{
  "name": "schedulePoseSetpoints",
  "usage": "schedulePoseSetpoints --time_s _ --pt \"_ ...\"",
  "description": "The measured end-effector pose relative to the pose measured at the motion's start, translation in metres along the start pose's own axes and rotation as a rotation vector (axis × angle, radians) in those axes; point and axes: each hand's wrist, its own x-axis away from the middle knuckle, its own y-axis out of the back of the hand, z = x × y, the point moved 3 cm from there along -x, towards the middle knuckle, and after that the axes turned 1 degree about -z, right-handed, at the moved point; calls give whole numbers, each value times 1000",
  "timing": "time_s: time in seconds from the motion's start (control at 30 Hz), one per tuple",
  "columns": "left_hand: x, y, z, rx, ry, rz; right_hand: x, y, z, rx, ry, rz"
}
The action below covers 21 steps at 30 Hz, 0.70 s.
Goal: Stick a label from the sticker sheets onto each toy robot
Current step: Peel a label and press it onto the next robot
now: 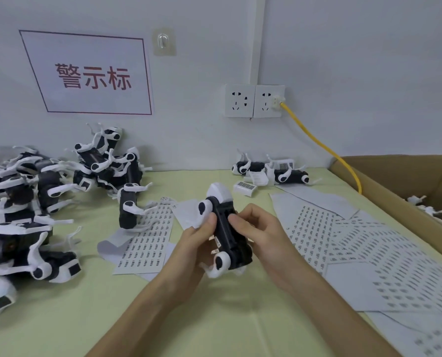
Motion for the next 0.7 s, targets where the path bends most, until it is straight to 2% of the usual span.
schedulePoseSetpoints --time_s 0.17,0.3,0.37,0.47,0.57,0.7 --pt "1 1 0 105 48 35 0 -2 -6 -121 -36 71" --pt "-2 5 2 128 -12 -173 -2 -4 -8 157 61 20" --pt "-4 9 2 1 -77 -267 0 -11 -9 233 68 73" --pt "-6 9 1 -123 -118 -304 -2 -9 -4 299 76 -14" --pt "-6 7 0 -282 -164 -295 -9 16 6 25 -121 -165" --pt "-2 7 0 -788 -314 -341 -15 68 12 -359 -364 -289"
